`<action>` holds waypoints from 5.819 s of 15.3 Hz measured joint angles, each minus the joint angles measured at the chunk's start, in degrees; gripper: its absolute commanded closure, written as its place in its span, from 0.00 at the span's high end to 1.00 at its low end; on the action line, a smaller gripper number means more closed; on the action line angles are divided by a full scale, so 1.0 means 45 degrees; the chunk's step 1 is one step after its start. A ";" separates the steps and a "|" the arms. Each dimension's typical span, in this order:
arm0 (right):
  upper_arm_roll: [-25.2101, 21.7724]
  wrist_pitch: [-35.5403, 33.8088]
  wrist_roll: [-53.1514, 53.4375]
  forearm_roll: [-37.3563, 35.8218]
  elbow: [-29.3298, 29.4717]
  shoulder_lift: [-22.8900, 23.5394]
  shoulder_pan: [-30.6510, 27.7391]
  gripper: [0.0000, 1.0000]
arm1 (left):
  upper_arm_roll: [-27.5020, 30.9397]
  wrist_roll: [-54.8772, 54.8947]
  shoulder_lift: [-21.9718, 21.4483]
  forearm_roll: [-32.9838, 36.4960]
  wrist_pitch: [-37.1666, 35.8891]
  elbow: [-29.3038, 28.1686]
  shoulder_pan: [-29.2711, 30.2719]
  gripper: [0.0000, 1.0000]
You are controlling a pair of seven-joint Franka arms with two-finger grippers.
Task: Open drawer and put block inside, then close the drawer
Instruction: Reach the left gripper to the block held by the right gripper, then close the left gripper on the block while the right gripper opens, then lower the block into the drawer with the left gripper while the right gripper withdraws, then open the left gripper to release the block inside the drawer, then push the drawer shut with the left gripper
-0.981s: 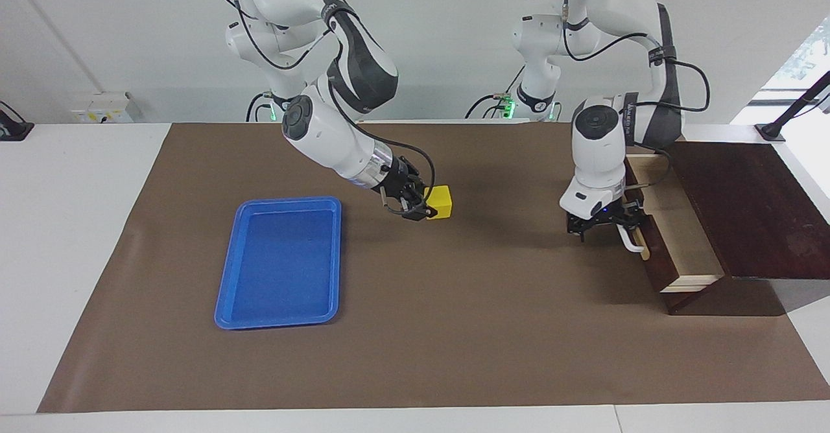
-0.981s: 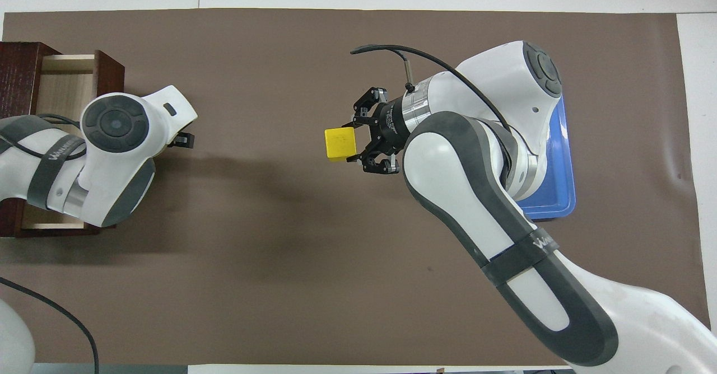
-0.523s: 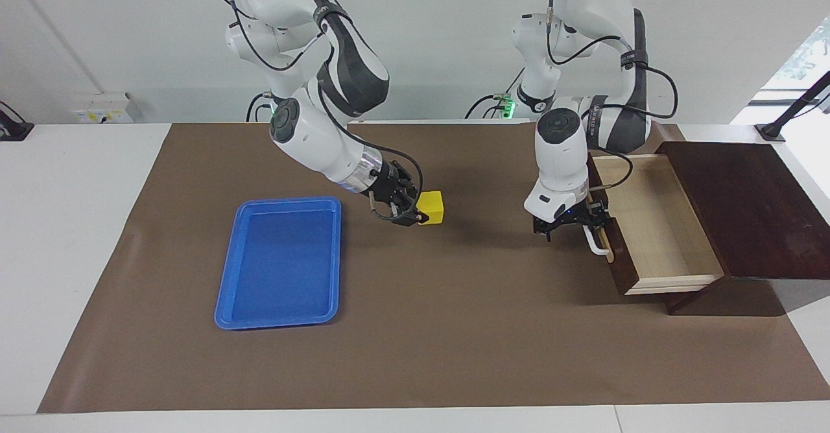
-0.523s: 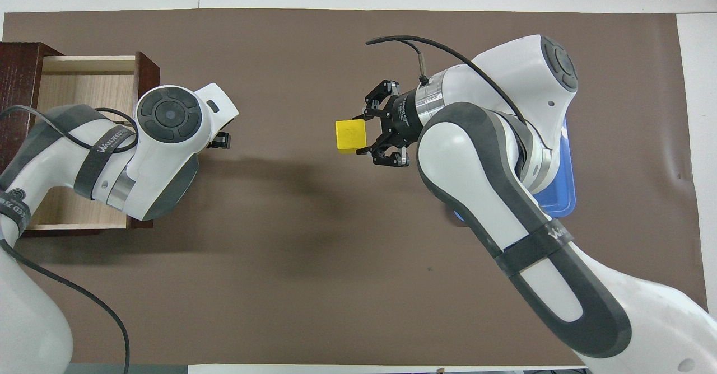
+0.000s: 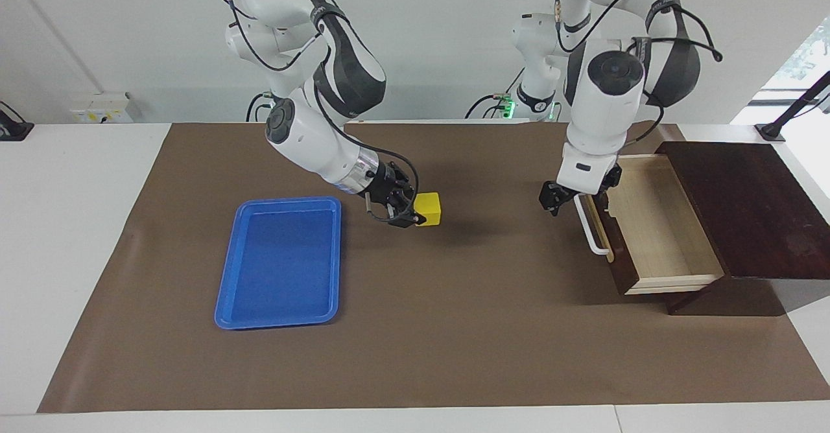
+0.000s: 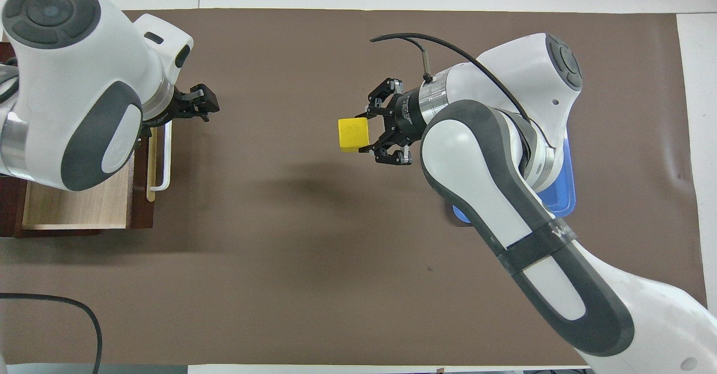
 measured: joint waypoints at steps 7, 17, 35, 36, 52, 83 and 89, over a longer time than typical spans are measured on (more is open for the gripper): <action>0.0020 0.0000 0.0000 0.0000 0.0008 0.0000 0.0123 0.00 | -0.0073 -1.0994 -0.0017 -0.1686 0.0659 0.0113 -0.1329 1.00; 0.0076 0.0009 0.0338 0.0000 0.0160 0.0000 0.0667 0.00 | -0.0062 -1.9549 0.0948 -0.1626 0.2693 -0.0351 -0.3397 1.00; 0.0055 0.0038 0.0540 -0.0084 0.0197 0.0000 0.0625 1.00 | 0.0087 -2.0202 0.0907 -0.1602 0.3265 -0.0546 -0.3709 0.00; 0.0031 0.0038 0.0575 -0.0084 0.0199 0.0000 0.0586 1.00 | 0.0171 -2.0057 0.0866 -0.1594 0.3072 -0.0465 -0.3585 0.00; -0.0105 -0.2709 -0.4315 -0.2642 0.0596 -0.0704 -0.2461 1.00 | 0.0435 -0.8429 -0.1019 -0.1668 0.3051 -0.3144 0.5080 0.00; -0.0086 -0.6686 -2.1354 -0.9597 0.0087 -0.4537 -0.5974 1.00 | 0.0229 -1.1425 -0.0677 -0.0523 0.4190 -0.4082 0.2610 1.00; -0.0043 -0.6686 -2.1269 -0.9597 0.0078 -0.4527 -0.5977 1.00 | 0.0299 -0.9799 -0.0700 -0.0238 0.4329 -0.3836 0.4071 1.00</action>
